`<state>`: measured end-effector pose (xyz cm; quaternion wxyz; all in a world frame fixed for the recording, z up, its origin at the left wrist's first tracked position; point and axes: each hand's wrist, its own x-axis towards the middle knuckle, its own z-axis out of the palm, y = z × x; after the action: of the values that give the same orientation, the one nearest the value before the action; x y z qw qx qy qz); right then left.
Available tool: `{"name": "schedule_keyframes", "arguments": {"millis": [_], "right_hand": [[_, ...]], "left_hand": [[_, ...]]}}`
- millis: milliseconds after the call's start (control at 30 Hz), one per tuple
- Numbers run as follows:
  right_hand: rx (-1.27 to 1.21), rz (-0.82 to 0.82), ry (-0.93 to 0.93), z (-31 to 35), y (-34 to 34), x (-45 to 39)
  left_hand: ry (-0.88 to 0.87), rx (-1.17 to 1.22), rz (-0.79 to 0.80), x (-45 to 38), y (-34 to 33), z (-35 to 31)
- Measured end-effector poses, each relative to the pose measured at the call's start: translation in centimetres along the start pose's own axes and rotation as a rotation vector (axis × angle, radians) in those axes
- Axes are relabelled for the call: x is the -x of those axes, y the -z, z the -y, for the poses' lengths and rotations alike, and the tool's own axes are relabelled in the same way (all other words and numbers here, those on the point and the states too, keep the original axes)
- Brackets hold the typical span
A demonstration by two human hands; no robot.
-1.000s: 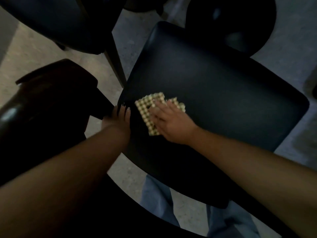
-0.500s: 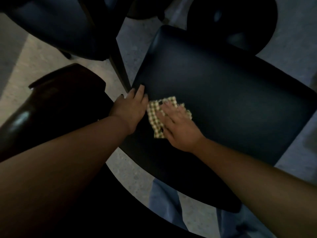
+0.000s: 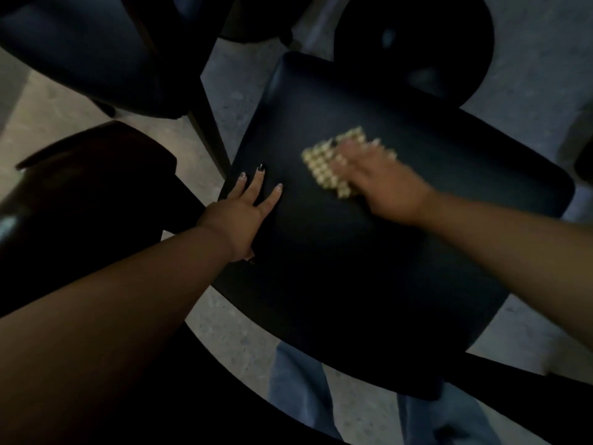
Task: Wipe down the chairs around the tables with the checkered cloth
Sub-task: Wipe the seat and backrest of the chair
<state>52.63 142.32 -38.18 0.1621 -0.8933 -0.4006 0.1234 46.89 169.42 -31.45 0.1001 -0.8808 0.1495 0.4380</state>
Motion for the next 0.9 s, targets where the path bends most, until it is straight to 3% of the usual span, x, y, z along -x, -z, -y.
{"name": "schedule_keyframes", "arguments": {"millis": [100, 233, 300, 400, 467, 667, 900], "right_hand": [[-0.032, -0.111, -0.315, -3.0, 1.9, -2.5], [-0.028, -0.297, -0.692, -1.5, 2.3, -7.9], [-0.001, -0.267, -0.625, 0.4, 2.2, -11.2], [-0.016, -0.095, -0.406, 3.0, 1.4, -14.8], [-0.020, -0.059, -0.389, 3.2, 1.2, -14.9], [-0.115, -0.274, -0.650, 0.8, 1.4, -6.2], [-0.125, -0.475, -1.272, -1.1, 0.5, 9.4]], "left_hand": [[0.003, 0.009, -0.015, -0.1, -0.3, -0.3], [0.015, -0.015, -0.064, -0.3, -1.1, -0.6], [0.019, -0.050, -0.094, -0.5, -1.7, -0.9], [0.031, -0.096, -0.118, -0.6, -2.0, -1.1], [0.029, -0.108, -0.095, -0.6, -1.7, -1.4], [0.037, -0.133, -0.087, -0.7, -1.2, -2.0], [0.038, -0.122, -0.046, -0.4, -0.7, -2.2]]}}
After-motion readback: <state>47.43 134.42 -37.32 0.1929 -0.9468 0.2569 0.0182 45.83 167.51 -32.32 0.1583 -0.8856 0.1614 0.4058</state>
